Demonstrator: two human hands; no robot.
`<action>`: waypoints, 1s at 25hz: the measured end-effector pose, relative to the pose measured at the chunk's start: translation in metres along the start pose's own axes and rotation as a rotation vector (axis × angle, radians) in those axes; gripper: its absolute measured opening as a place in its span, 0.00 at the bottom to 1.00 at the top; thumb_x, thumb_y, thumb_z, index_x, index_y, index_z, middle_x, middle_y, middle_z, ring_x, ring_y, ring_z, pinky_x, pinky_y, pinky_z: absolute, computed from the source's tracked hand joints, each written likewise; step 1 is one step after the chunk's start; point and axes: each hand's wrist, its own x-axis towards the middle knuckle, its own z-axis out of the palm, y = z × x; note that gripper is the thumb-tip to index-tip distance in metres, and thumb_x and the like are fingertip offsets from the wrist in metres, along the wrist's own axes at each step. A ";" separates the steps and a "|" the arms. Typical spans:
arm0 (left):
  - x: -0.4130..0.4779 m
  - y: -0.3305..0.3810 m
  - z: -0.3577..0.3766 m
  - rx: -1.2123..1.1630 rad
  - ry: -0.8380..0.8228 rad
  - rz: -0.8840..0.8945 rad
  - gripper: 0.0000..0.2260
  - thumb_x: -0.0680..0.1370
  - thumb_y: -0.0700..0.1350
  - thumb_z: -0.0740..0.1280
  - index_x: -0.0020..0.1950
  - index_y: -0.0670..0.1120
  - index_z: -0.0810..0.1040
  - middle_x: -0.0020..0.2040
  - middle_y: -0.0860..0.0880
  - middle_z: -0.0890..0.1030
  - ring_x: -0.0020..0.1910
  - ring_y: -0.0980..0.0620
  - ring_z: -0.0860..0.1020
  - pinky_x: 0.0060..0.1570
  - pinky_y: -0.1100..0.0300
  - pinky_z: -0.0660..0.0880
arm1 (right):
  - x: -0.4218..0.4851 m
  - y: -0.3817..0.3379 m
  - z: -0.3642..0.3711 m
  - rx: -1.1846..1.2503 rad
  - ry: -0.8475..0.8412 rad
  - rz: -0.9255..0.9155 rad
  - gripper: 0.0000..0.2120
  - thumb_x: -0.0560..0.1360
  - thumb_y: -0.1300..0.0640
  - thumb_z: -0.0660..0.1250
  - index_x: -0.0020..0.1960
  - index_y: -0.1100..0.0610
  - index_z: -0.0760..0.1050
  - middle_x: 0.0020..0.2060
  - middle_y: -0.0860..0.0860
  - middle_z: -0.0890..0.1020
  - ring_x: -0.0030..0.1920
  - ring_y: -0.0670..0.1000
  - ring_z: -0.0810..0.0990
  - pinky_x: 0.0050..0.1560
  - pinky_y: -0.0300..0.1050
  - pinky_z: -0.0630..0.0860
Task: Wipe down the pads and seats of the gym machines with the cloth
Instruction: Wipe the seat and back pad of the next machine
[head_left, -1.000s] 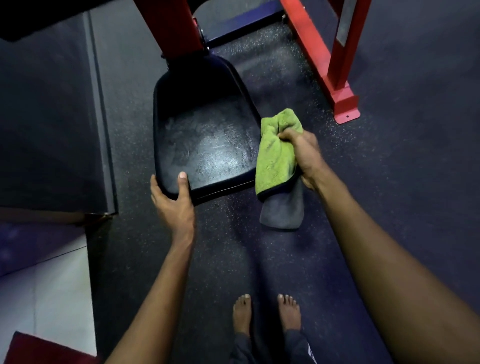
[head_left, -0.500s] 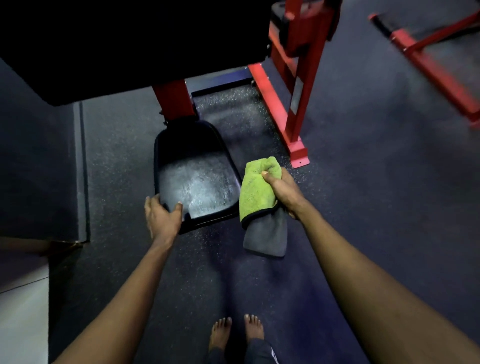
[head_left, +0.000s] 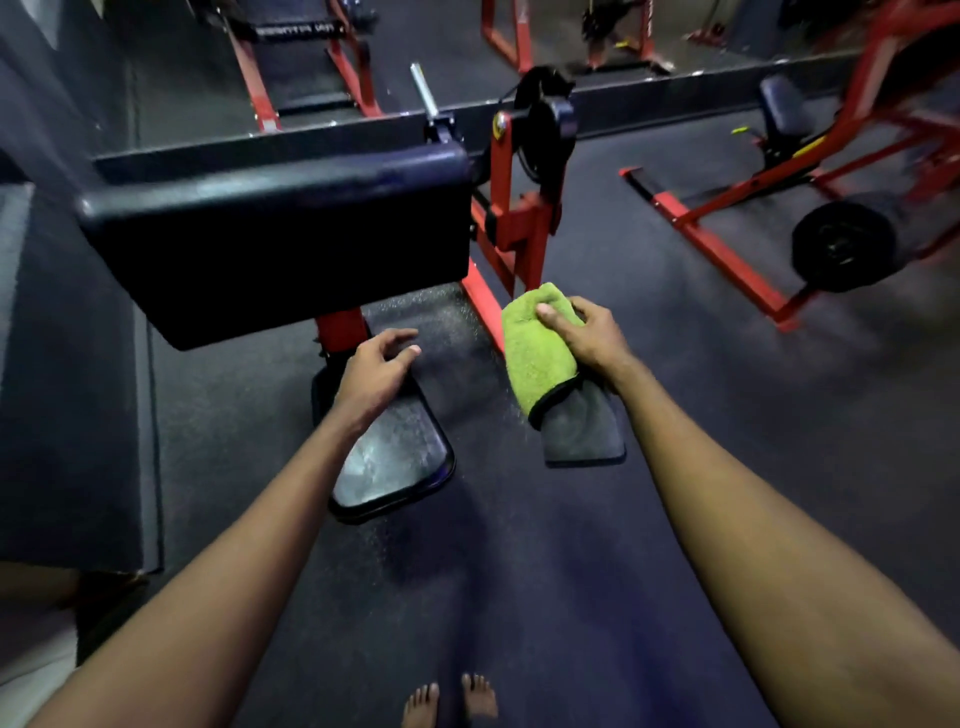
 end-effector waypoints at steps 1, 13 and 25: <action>0.006 0.020 -0.004 -0.012 -0.017 0.037 0.12 0.78 0.48 0.69 0.61 0.51 0.82 0.56 0.53 0.84 0.59 0.57 0.80 0.64 0.61 0.73 | -0.001 -0.016 -0.020 0.014 0.031 -0.015 0.24 0.67 0.31 0.73 0.53 0.47 0.83 0.46 0.44 0.87 0.51 0.46 0.85 0.59 0.53 0.81; 0.052 0.290 0.007 -0.051 -0.219 0.492 0.13 0.73 0.53 0.69 0.56 0.53 0.82 0.53 0.50 0.85 0.54 0.53 0.82 0.59 0.56 0.76 | -0.040 -0.146 -0.240 -0.002 0.421 -0.104 0.34 0.58 0.20 0.71 0.56 0.40 0.84 0.46 0.43 0.88 0.52 0.46 0.85 0.60 0.52 0.81; 0.156 0.453 0.113 0.097 -0.217 0.664 0.16 0.76 0.49 0.69 0.64 0.49 0.81 0.56 0.52 0.84 0.57 0.55 0.80 0.61 0.60 0.73 | 0.035 -0.164 -0.417 -0.130 0.591 -0.176 0.28 0.69 0.31 0.74 0.64 0.45 0.82 0.56 0.50 0.86 0.58 0.51 0.83 0.61 0.47 0.77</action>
